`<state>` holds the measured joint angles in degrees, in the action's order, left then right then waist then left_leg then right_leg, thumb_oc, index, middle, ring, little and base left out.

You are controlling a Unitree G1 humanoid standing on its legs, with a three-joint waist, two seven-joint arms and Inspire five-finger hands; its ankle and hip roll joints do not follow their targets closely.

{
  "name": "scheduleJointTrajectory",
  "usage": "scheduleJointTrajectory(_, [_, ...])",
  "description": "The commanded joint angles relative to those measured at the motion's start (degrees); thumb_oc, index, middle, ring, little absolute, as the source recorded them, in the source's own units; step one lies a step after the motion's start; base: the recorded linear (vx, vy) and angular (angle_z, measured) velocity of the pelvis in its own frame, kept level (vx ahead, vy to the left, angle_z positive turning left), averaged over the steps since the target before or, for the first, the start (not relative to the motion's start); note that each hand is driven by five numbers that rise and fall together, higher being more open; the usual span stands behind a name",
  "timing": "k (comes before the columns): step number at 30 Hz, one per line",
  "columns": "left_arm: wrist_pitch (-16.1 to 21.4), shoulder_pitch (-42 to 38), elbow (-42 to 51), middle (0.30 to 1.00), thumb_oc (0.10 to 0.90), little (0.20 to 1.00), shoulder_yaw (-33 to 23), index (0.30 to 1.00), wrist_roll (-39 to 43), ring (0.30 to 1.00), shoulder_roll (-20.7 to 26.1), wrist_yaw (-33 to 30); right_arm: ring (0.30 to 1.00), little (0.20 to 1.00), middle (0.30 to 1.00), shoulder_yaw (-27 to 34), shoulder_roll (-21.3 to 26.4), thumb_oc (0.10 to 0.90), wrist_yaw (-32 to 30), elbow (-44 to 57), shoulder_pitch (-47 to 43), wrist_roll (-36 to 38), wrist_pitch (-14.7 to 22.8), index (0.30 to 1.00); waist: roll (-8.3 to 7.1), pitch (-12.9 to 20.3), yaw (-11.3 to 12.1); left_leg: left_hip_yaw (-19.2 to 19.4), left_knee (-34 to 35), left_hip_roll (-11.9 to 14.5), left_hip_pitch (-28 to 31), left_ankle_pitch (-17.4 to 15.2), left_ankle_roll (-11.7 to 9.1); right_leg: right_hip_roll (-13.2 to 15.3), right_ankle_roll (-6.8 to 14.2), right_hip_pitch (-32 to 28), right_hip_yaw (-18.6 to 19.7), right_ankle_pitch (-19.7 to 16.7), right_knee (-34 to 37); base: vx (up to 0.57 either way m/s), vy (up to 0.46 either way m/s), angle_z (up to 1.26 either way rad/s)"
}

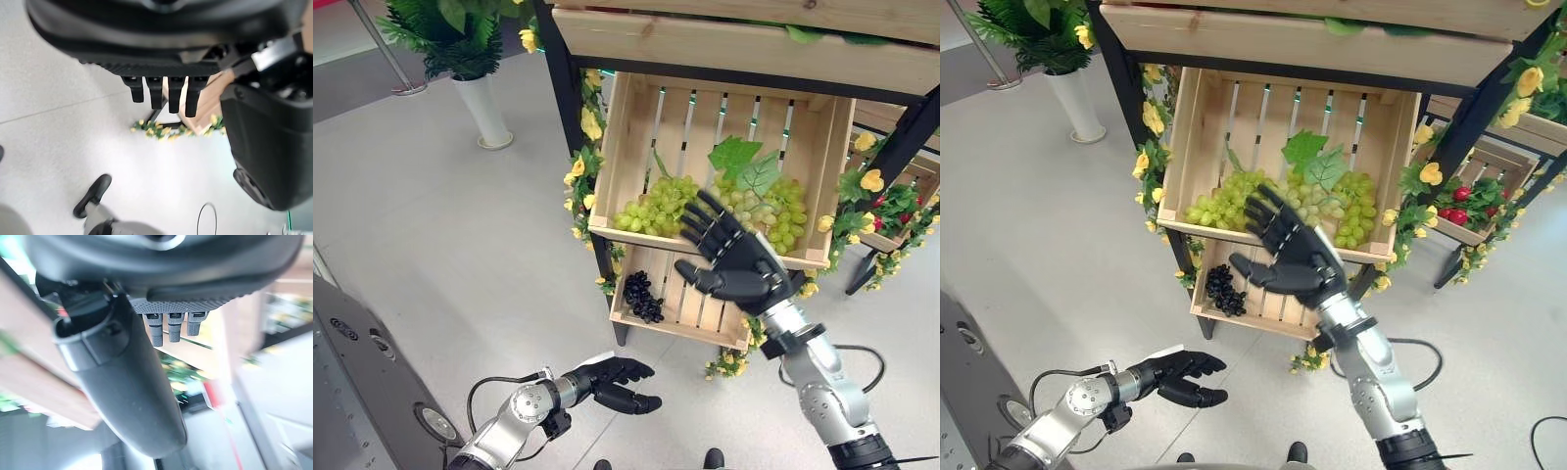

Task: Pick up the fruits from the basket on one side to the basket on the other side

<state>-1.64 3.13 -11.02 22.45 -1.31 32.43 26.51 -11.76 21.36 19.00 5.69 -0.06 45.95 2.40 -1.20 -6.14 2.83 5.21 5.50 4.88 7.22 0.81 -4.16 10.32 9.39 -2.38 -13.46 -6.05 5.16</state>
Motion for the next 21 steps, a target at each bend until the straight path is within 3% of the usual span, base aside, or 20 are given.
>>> scheduleJointTrajectory(1, [5.7, -3.0, 3.5, 0.900, 0.800, 0.900, -1.5, 0.900, -0.5, 0.900, 2.4, -1.5, 0.900, 0.900, 0.900, 1.8, -1.0, 0.800, 5.6, 2.5, -3.1, 4.1, 1.9, 0.900, -0.03, 1.7, 1.3, 0.8, -0.5, -5.2, -1.0, -4.4, 5.1, 4.0, 3.3, -0.1, 0.4, 2.7, -6.6, 0.00, 0.111, 0.04])
scheduleJointTrajectory(6, [3.2, -1.5, 4.7, 0.900, 0.800, 0.900, -2.6, 0.900, 0.3, 0.900, 3.4, -2.0, 0.900, 0.900, 0.900, -2.2, -0.3, 0.800, 8.3, -0.5, -1.1, -1.5, 1.3, 0.900, 0.14, 1.1, 2.2, -0.9, -0.5, -6.4, -1.9, -4.0, 6.2, 4.7, 3.4, 2.4, 0.1, 1.8, -12.0, -0.03, 0.032, 0.12])
scheduleJointTrajectory(9, [3.2, -1.8, 3.9, 0.900, 0.800, 0.900, -1.4, 0.900, 0.7, 0.900, 4.4, -2.2, 0.900, 0.900, 0.900, -7.0, 2.9, 0.800, 14.1, -3.1, -0.5, -3.6, 1.8, 0.900, 0.24, 1.3, 2.1, -3.8, -0.5, -6.1, -3.1, -2.8, 6.1, 1.0, 2.1, 2.1, 3.0, 5.2, -10.1, -0.02, -0.132, 0.32])
scheduleJointTrajectory(13, [2.5, -3.9, 0.7, 0.900, 0.800, 0.900, 2.1, 0.900, 2.3, 0.900, 3.7, -5.2, 0.900, 0.900, 0.900, -10.8, 6.8, 0.800, 16.8, -5.6, 0.6, -9.7, 1.9, 0.900, -0.26, 1.4, 0.1, -8.0, -0.5, -6.7, -3.6, -2.0, 6.0, -4.3, -0.1, 1.0, 10.9, 6.4, -6.3, -0.01, -0.253, 1.04])
scheduleJointTrajectory(16, [3.5, -4.3, -3.2, 0.900, 0.800, 0.900, 3.0, 0.900, 1.9, 0.900, 3.0, -8.9, 0.900, 0.900, 0.900, -11.9, 8.3, 0.800, 16.5, -7.2, 1.6, -10.3, 0.4, 0.900, -0.65, 1.2, -0.8, -10.5, -0.6, -6.8, -3.8, -1.2, 5.7, -6.7, -1.6, 0.8, 13.0, 7.1, -6.4, -0.04, -0.293, 1.30])
scheduleJointTrajectory(18, [3.1, -3.7, -5.0, 0.900, 0.800, 0.900, 2.2, 0.900, 1.5, 0.900, 2.6, -11.8, 0.900, 0.900, 0.900, -12.3, 8.2, 0.800, 13.4, -9.3, 1.9, -14.0, 0.4, 0.900, -0.93, 0.9, -0.6, -11.0, -1.1, -6.6, -4.0, -0.9, 5.2, -7.5, -2.3, 0.5, 13.1, 7.0, -5.8, -0.07, -0.325, 0.54])
scheduleJointTrajectory(20, [3.2, -2.2, -6.5, 0.900, 0.800, 0.900, 0.7, 0.900, 1.8, 0.900, 1.5, -16.1, 0.900, 0.900, 0.900, -12.7, 7.8, 0.800, 4.2, -13.3, 1.7, -21.6, 0.2, 0.900, -1.14, 0.4, -0.2, -11.4, -1.0, -5.9, -4.0, -0.2, 4.3, -8.5, -3.3, -0.9, 12.3, 7.0, -4.4, -0.06, -0.337, 0.17])
scheduleJointTrajectory(21, [3.2, -1.7, -6.4, 0.900, 0.800, 0.900, 0.1, 0.900, 1.5, 0.900, 1.1, -16.6, 0.900, 0.900, 0.900, -12.2, 7.6, 0.800, 3.0, -13.8, 1.8, -21.9, 0.1, 0.900, -1.15, 0.2, -0.2, -11.3, -1.0, -5.6, -4.0, 0.0, 4.1, -8.8, -3.5, -1.1, 12.1, 7.0, -4.0, -0.07, -0.294, 0.24])
